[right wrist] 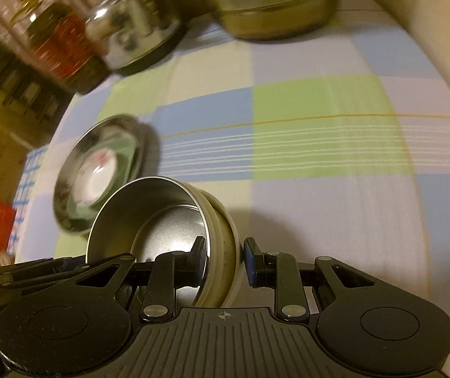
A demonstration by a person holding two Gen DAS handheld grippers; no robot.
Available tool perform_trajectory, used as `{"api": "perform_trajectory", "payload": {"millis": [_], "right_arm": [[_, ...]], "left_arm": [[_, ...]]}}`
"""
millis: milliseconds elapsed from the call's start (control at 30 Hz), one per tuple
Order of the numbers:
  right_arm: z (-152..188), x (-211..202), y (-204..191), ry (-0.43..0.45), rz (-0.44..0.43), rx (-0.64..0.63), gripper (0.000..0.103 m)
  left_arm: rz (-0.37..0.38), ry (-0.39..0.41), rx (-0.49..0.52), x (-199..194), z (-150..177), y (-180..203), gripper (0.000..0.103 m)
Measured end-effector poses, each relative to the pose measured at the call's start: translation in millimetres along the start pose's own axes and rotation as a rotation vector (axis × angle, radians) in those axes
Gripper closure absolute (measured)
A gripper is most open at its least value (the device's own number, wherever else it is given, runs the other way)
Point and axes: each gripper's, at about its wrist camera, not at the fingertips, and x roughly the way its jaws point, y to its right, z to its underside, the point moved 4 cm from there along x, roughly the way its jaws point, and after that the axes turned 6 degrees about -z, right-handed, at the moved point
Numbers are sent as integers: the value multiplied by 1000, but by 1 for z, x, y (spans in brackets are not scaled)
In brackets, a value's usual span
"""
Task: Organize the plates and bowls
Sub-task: 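Lift the nested bowls and carry them toward the round steel tray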
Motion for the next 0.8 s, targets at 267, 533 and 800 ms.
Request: {"api": "perform_trajectory", "payload": {"millis": [267, 533, 800], "right_arm": [[6, 15, -23, -22, -17, -55, 77], [15, 14, -30, 5, 41, -57, 77], [19, 12, -32, 27, 95, -10, 77]], "left_arm": [[-31, 18, -42, -8, 10, -17, 79], [-56, 21, -11, -4, 11, -15, 83], [-33, 3, 5, 3, 7, -20, 83]]}}
